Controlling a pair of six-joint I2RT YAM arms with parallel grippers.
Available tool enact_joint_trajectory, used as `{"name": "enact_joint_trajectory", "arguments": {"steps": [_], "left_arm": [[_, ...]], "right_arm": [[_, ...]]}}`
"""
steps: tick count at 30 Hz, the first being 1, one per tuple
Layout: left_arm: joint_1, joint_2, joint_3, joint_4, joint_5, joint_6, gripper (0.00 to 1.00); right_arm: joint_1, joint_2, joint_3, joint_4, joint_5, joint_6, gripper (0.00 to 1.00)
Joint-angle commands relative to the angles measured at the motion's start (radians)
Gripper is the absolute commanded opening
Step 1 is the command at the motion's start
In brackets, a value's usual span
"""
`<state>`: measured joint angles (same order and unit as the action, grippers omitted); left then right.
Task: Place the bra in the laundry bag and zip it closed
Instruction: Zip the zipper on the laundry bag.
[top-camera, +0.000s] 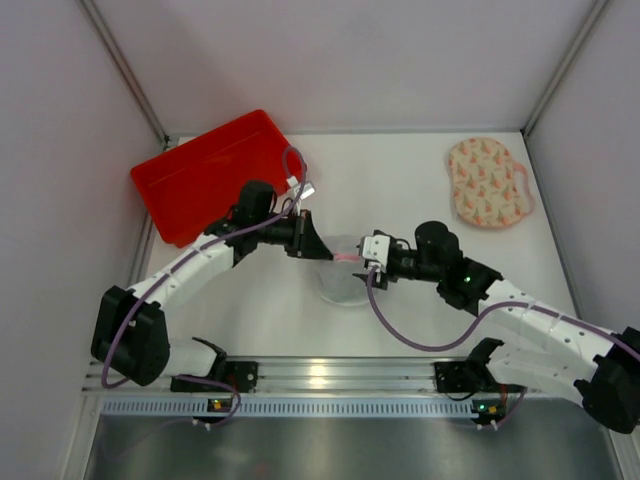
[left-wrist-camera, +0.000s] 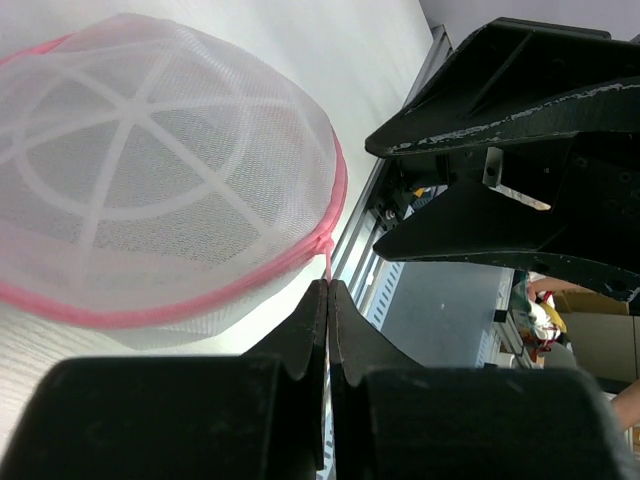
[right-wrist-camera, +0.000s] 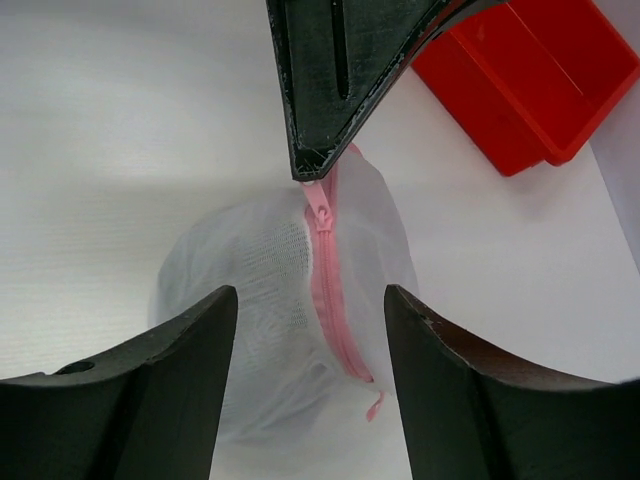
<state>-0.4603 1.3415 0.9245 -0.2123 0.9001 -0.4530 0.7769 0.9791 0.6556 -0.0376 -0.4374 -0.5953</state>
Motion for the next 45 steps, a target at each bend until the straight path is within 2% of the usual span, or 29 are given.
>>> {"name": "enact_joint_trajectory", "arguments": {"steps": [1, 12, 15, 16, 19, 20, 21, 25, 26, 28, 34, 38, 45], "left_arm": [[-0.006, -0.03, -0.015, 0.051, 0.014, 0.016, 0.0], [-0.031, -0.03, -0.023, 0.051, 0.016, 0.002, 0.0], [-0.031, -0.03, -0.023, 0.051, 0.019, -0.003, 0.0], [-0.032, -0.028, -0.023, 0.053, 0.019, -0.007, 0.0], [-0.032, -0.03, -0.024, 0.053, 0.019, -0.012, 0.0], [-0.032, -0.03, -0.023, 0.051, 0.025, -0.012, 0.0], [-0.032, -0.03, -0.021, 0.051, 0.028, -0.012, 0.0], [-0.031, -0.027, -0.018, 0.051, 0.036, -0.023, 0.0], [-0.031, -0.027, -0.018, 0.051, 0.034, -0.019, 0.0], [-0.032, -0.027, -0.018, 0.053, 0.033, -0.021, 0.0], [-0.031, -0.025, -0.016, 0.051, 0.052, -0.026, 0.0], [-0.032, -0.03, -0.019, 0.051, 0.049, -0.029, 0.0], [-0.032, -0.021, -0.03, 0.051, 0.046, -0.036, 0.0]], "right_arm": [[0.022, 0.047, 0.065, 0.076, -0.05, 0.063, 0.6], [0.058, 0.148, 0.056, 0.214, -0.07, 0.049, 0.57], [0.064, 0.159, 0.05, 0.234, -0.07, 0.042, 0.48], [0.067, 0.164, 0.049, 0.248, -0.066, 0.042, 0.4], [0.07, 0.171, 0.041, 0.262, -0.06, 0.034, 0.27], [0.071, 0.173, 0.039, 0.26, -0.06, 0.029, 0.26], [0.071, 0.173, 0.035, 0.255, -0.06, 0.023, 0.25], [0.074, 0.161, 0.019, 0.234, -0.061, -0.018, 0.44], [0.074, 0.159, 0.016, 0.225, -0.061, -0.026, 0.45], [0.073, 0.155, 0.009, 0.206, -0.052, -0.034, 0.47], [0.073, 0.159, -0.005, 0.202, -0.032, -0.046, 0.41], [0.071, 0.161, -0.01, 0.226, -0.024, -0.047, 0.33], [0.071, 0.161, -0.007, 0.248, -0.023, -0.046, 0.08]]}}
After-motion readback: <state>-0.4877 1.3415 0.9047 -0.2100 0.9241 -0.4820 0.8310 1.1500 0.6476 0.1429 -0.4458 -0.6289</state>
